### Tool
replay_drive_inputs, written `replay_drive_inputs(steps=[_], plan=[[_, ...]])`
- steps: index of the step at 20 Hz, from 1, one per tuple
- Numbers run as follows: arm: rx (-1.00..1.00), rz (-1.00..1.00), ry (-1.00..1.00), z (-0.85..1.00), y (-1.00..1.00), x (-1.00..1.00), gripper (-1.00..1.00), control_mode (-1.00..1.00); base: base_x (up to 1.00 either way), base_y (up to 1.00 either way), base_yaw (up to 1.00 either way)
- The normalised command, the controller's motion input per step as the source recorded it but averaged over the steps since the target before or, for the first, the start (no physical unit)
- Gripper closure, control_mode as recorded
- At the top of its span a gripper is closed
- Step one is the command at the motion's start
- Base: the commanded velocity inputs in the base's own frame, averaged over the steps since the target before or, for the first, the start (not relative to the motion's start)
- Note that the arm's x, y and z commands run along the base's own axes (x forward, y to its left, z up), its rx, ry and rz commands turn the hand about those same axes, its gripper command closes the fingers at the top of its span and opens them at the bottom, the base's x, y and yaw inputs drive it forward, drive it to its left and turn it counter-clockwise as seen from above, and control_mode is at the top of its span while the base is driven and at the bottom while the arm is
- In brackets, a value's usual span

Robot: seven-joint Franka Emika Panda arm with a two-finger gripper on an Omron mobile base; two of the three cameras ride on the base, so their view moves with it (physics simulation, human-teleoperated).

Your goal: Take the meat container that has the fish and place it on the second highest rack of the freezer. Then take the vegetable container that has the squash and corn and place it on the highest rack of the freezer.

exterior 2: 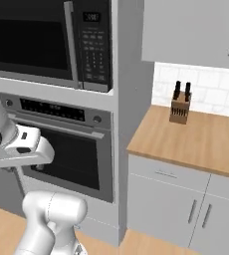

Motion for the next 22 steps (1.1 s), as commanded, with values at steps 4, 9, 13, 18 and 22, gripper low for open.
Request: replay_drive_inputs(steps=[4,9,13,18,22], plan=[[0.0,0.0,0.0,0.0,0.0,0.0,-1.0,1.0,0.38,-0.96,0.08],[0.0,0.0,0.0,0.0,0.0,0.0,-1.0,1.0,0.35,-0.83,0.06],[0.0,0.0,0.0,0.0,0.0,0.0,-1.0,1.0,-0.02,-0.76,0.04],[0.0,0.0,0.0,0.0,0.0,0.0,-1.0,1.0,0.05,-0.96,0.02],[0.0,0.0,0.0,0.0,0.0,0.0,-1.0,1.0,0.07,-0.95,0.01]])
